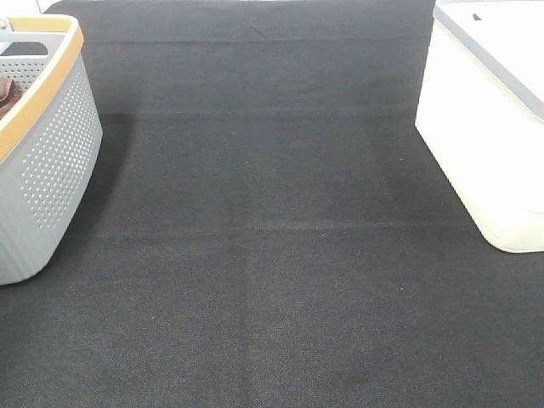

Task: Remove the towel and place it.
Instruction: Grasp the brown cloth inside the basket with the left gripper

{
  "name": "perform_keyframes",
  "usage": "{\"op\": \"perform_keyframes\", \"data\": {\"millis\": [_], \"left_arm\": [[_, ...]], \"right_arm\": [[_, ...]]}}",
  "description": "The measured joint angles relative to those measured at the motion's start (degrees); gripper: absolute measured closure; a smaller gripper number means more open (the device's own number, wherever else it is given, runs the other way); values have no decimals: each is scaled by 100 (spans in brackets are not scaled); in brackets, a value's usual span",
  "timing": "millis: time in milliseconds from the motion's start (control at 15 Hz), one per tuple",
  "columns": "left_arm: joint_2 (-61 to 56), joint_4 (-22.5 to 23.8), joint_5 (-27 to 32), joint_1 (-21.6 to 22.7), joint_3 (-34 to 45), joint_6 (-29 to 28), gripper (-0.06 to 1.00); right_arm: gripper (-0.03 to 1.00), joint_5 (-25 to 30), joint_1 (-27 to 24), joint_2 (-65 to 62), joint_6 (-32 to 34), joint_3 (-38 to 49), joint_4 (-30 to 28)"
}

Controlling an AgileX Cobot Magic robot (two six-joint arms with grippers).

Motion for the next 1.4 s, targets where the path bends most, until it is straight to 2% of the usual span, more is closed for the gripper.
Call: {"op": "perform_keyframes", "data": {"millis": [67, 200, 400, 533, 667, 800, 867, 1000, 1067, 1400], "left_arm": [[103, 0, -321, 57, -11, 63, 21], [309, 0, -573, 74, -11, 155, 21], [716, -74, -779, 74, -149, 160, 21], [1043, -109, -796, 74, -481, 160, 25], [1186, -229, -796, 74, -613, 160, 36], [1232, -298, -796, 74, -642, 195, 57], [1232, -298, -796, 74, -642, 195, 57], [1232, -344, -796, 74, -647, 544, 86], [1232, -355, -796, 74, -647, 710, 93], [928, -539, -584, 74, -882, 1014, 94]], "right_arm": [[14, 0, 0, 0, 0, 0, 0], [14, 0, 0, 0, 0, 0, 0], [14, 0, 0, 0, 0, 0, 0], [14, 0, 0, 0, 0, 0, 0], [14, 0, 0, 0, 0, 0, 0], [14, 0, 0, 0, 0, 0, 0], [14, 0, 0, 0, 0, 0, 0], [14, 0, 0, 0, 0, 0, 0], [14, 0, 0, 0, 0, 0, 0], [14, 0, 0, 0, 0, 0, 0]]}}
